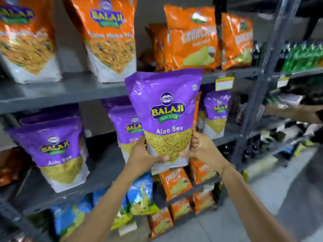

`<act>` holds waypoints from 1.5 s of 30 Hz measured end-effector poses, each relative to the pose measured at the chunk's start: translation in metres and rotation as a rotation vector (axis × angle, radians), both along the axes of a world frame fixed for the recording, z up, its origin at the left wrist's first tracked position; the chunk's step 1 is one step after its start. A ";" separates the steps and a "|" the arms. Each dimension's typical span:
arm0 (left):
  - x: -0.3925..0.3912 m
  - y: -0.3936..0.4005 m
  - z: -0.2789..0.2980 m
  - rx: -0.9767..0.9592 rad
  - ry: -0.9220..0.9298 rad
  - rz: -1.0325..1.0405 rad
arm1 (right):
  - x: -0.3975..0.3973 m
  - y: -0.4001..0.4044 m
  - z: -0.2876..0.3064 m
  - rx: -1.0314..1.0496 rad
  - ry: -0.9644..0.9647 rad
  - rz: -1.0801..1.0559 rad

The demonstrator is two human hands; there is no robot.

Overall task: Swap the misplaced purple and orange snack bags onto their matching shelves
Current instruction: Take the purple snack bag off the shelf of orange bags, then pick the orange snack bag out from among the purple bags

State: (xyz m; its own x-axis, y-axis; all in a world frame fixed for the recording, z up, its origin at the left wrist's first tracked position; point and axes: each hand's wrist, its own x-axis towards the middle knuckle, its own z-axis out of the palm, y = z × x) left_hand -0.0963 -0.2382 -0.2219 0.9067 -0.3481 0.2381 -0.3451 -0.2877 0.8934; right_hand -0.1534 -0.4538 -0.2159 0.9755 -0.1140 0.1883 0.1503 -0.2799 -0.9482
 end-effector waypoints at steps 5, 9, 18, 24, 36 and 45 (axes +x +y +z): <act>0.015 -0.031 -0.039 0.030 0.129 0.011 | 0.011 -0.027 -0.044 0.002 0.085 -0.012; 0.033 -0.052 -0.067 0.050 0.184 0.067 | 0.035 -0.050 -0.067 0.005 0.128 0.033; 0.032 -0.103 -0.104 0.014 0.244 0.559 | 0.118 -0.089 -0.111 -0.040 0.215 0.203; 0.028 -0.136 -0.119 -0.061 0.207 0.844 | 0.142 -0.109 -0.123 -0.095 0.112 0.198; 0.061 -0.193 -0.122 -0.233 0.222 1.094 | 0.150 -0.161 -0.154 0.047 0.033 -0.206; 0.076 -0.208 -0.129 -0.233 0.174 1.144 | 0.194 -0.192 -0.151 0.048 0.174 -0.015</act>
State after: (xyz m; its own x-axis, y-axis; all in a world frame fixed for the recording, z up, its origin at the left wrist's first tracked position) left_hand -0.0206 -0.4467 -0.3505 0.6897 0.7235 0.0308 0.1396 -0.1746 0.9747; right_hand 0.0405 -0.6461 -0.3667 0.9910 -0.1332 0.0104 -0.0214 -0.2349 -0.9718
